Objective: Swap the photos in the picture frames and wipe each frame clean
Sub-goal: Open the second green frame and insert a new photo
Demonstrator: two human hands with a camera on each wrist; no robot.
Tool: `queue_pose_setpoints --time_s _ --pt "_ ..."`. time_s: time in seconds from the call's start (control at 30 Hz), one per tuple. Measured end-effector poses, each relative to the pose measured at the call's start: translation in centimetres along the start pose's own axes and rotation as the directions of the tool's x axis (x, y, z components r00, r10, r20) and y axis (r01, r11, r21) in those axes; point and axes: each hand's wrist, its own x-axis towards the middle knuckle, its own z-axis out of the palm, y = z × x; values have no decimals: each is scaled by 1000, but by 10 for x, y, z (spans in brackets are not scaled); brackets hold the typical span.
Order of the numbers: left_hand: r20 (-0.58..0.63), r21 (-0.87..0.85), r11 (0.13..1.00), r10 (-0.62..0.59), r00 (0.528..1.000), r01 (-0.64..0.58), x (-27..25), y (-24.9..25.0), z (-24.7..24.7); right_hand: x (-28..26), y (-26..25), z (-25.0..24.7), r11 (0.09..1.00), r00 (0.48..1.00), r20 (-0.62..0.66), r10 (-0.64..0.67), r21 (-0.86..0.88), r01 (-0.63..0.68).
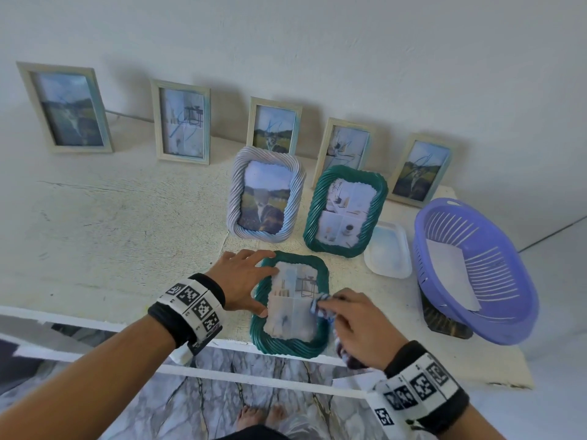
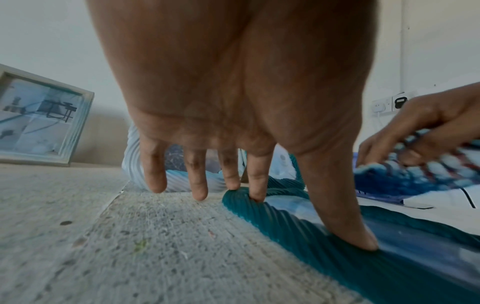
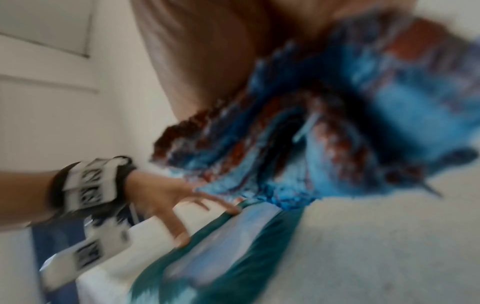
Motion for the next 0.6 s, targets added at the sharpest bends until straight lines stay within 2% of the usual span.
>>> queue_pose_setpoints --time_s 0.07,0.2,0.27,0.47,0.6 --pt "5 -3 1000 -2 1000 2 0 0 0 1 24 -13 995 986 -138 93 43 -88" --pt "9 -5 1000 -7 1000 7 1 0 0 16 62 -41 939 894 -323 311 -40 -341" --pt "14 -8 1000 -9 1000 9 1 1 0 31 70 -50 906 870 -335 362 -92 -412" --pt "31 -23 999 -29 999 29 1 3 0 77 86 -63 851 855 -291 429 -189 -491" --pt "36 -22 999 -37 999 38 0 5 0 84 85 -63 862 857 -265 442 -138 -487"
